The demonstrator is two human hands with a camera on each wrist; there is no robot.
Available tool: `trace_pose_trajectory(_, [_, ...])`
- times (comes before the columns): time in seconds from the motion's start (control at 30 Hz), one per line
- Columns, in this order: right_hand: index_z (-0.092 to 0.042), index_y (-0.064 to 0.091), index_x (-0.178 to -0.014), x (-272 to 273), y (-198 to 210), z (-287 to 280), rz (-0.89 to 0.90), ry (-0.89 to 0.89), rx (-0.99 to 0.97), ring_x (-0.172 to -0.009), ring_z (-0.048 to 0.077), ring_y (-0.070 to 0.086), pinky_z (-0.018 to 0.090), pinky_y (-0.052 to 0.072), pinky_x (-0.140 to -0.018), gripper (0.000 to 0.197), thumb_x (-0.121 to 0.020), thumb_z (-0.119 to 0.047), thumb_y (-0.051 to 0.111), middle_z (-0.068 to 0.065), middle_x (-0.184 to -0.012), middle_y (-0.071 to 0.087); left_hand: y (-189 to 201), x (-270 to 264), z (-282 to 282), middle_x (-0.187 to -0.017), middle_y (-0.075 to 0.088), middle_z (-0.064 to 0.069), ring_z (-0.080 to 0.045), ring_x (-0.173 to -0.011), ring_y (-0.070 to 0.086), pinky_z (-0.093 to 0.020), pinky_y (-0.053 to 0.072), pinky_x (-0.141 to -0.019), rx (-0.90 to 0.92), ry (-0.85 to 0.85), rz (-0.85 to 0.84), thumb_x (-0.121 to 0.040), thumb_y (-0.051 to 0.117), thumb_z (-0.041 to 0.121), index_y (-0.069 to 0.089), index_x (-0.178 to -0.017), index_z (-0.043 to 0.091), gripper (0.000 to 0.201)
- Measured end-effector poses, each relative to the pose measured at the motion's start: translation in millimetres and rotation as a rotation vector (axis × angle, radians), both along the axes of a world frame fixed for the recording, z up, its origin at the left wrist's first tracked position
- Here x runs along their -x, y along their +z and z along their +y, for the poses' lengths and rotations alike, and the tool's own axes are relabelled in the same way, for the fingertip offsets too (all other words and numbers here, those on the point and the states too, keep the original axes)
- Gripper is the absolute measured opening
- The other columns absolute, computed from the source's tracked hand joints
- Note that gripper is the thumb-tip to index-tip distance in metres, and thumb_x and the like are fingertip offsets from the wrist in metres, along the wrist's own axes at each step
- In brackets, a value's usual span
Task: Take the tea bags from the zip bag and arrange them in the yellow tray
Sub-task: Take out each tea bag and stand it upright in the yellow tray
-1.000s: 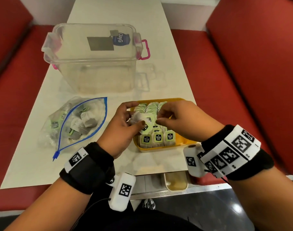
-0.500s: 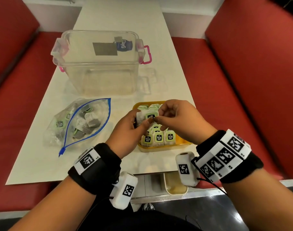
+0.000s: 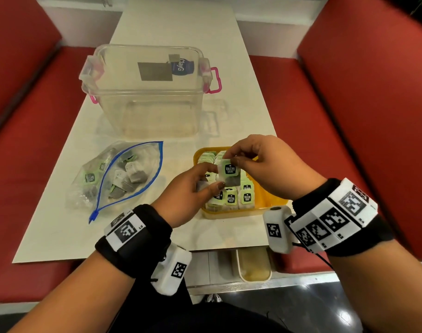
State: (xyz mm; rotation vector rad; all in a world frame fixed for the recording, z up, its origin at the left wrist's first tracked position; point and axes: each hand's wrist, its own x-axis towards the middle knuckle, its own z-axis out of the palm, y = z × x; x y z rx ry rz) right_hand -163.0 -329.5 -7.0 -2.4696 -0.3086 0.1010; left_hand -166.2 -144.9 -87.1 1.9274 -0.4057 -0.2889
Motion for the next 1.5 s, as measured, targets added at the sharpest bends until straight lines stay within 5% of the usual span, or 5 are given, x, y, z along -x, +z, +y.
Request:
trace_pose_trajectory(0.17, [-0.025, 0.072, -0.099, 0.8, 1.2, 4.9, -0.001, 0.021, -0.014, -0.08, 0.008, 0.061, 0.034, 0.052, -0.076, 0.017, -0.091, -0.018, 0.059, -0.007, -0.086, 0.066, -5.2, 0.0, -8.3, -0.093, 0.074, -0.002, -0.015, -0.089, 0.07, -0.046, 0.054, -0.087, 0.094, -0.021, 0.073, -0.093, 0.061, 0.027, 0.064, -0.114, 0.024, 0.021])
trace_pose_trajectory(0.87, [-0.01, 0.068, -0.091, 4.7, -18.1, -9.5, 0.156, -0.107, -0.261, -0.064, 0.013, 0.07, 0.034, 0.055, -0.065, 0.01, -0.086, -0.019, 0.069, 0.005, -0.074, 0.072, -4.0, 1.6, -17.5, -0.112, 0.071, -0.001, -0.017, -0.106, 0.066, -0.041, 0.052, -0.095, 0.293, 0.065, 0.151, -0.086, 0.062, 0.03, 0.065, -0.117, 0.018, 0.033])
trace_pose_trajectory(1.03, [-0.027, 0.066, -0.103, -6.2, -8.7, -8.8, 0.095, -0.053, -0.06, -0.052, -0.003, 0.051, 0.011, 0.04, -0.053, 0.029, -0.077, -0.034, 0.076, -0.009, -0.088, 0.066, 1.5, 1.0, -13.8, -0.097, 0.073, 0.003, -0.01, -0.091, 0.069, -0.04, 0.056, -0.084, 0.075, 0.045, 0.033, -0.092, 0.064, 0.021, 0.066, -0.105, 0.027, 0.015])
trace_pose_trajectory(1.27, [-0.018, 0.069, -0.077, -18.6, -8.7, -4.6, 0.205, 0.079, 0.149, -0.064, 0.014, 0.065, 0.027, 0.051, -0.056, 0.012, -0.074, -0.025, 0.079, -0.002, -0.069, 0.068, -4.0, -3.8, -2.2, -0.083, 0.068, 0.002, -0.016, -0.078, 0.066, -0.037, 0.053, -0.069, -0.09, 0.116, -0.081, -0.085, 0.07, 0.032, 0.063, -0.092, 0.023, 0.013])
trace_pose_trajectory(1.5, [-0.017, 0.068, -0.104, -15.5, -48.5, -2.6, 0.331, 0.176, 0.417, -0.073, 0.01, 0.047, 0.018, 0.03, -0.052, 0.03, -0.077, -0.025, 0.077, -0.016, -0.069, 0.045, -24.0, -7.5, 13.4, -0.081, 0.061, -0.001, -0.012, -0.072, 0.055, -0.022, 0.037, -0.056, -0.263, 0.322, -0.004, -0.087, 0.068, 0.036, 0.053, -0.099, 0.019, 0.025])
